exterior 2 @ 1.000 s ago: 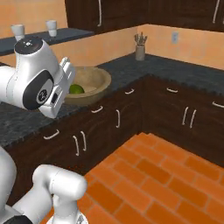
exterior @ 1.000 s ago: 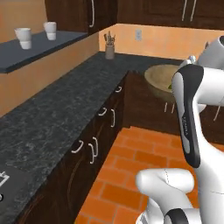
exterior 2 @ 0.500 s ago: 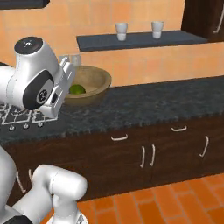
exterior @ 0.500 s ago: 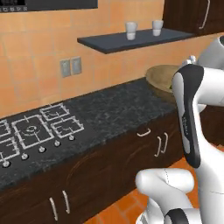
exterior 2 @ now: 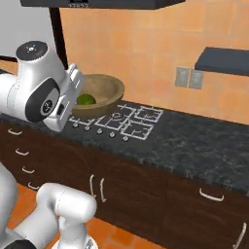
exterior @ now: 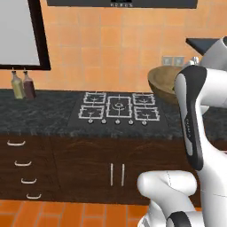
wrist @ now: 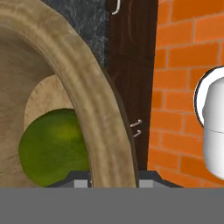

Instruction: Pick the lime from the sink and place it in the bowl. Then pick the bowl and place it in the microwave. Then close the microwave door and press the start button.

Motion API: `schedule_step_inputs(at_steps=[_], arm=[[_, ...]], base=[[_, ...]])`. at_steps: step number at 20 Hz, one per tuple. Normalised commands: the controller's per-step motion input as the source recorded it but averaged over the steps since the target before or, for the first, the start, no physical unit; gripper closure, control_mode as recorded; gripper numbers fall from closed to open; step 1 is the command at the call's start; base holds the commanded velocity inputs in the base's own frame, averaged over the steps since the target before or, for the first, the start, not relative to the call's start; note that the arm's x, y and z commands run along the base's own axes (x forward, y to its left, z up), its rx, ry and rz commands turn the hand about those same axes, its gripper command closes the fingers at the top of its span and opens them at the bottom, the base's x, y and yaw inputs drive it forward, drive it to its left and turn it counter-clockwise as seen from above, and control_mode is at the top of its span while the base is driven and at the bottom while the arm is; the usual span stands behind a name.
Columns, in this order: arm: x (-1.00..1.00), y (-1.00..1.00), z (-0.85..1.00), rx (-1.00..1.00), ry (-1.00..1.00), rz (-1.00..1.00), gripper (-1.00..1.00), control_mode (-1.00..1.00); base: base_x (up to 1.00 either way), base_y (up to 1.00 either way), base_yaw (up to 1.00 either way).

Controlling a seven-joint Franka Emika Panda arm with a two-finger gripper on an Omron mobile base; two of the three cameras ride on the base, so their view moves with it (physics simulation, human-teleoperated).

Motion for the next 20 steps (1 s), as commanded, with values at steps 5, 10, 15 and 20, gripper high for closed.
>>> schedule_step_inputs(at_steps=[5,10,15,20], arm=[[0.0,0.0,0.0,0.0,0.0,0.0,1.0,1.0],[0.0,0.0,0.0,0.0,0.0,0.0,1.0,1.0],[0.0,0.0,0.0,0.0,0.0,0.0,1.0,1.0],[0.0,0.0,0.0,0.0,0.0,0.0,1.0,1.0]], base=[[0.0,0.0,1.0],[0.0,0.0,1.0],[0.0,0.0,1.0],[0.0,-0.01,1.0]])
